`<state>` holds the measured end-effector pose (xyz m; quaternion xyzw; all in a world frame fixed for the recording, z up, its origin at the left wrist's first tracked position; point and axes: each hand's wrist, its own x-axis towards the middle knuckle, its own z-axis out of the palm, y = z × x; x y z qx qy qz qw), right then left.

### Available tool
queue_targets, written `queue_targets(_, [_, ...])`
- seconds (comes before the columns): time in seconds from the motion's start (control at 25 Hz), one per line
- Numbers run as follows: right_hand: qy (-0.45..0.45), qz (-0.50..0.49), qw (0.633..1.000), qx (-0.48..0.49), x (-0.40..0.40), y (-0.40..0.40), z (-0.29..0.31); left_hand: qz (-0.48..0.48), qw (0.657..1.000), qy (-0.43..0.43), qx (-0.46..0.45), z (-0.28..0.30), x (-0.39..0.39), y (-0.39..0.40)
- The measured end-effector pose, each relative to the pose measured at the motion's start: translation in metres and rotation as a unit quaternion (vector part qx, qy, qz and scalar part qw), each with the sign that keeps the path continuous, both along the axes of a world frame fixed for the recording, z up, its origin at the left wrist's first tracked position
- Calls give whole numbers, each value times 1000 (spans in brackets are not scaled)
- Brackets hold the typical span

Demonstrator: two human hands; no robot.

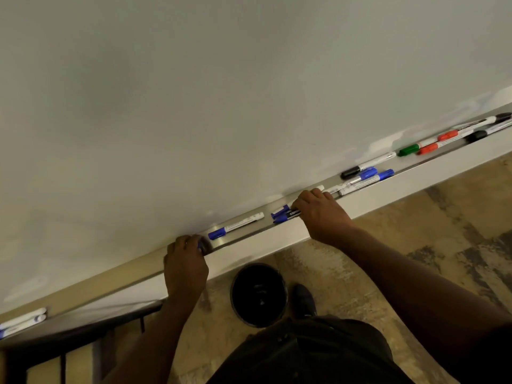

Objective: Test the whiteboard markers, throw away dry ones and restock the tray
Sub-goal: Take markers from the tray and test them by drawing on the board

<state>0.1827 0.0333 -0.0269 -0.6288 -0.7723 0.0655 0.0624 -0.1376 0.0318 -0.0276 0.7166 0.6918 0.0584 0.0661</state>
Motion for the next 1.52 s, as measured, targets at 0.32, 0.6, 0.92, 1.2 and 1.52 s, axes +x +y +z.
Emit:
queue_targets(0.32, [74,-26,996,37,-7,-7,1,33,995,-92,-29,2,-18,12])
queue_targets(0.6, [227,-108,957,146,-46,-28,16,51,966,-255,5,35,-23,-5])
queue_targets(0.92, [283,19,927,244,-140,-42,88,56,880,-471,-11,118,-49,-23])
queue_targets(1.2, [290,88,881,362,-191,-25,172,-125,885,-337,295,212,-80,-6])
queue_targets(1.52, [260,137,764,575,-226,-1,342,-213,748,-199,596,384,-108,40])
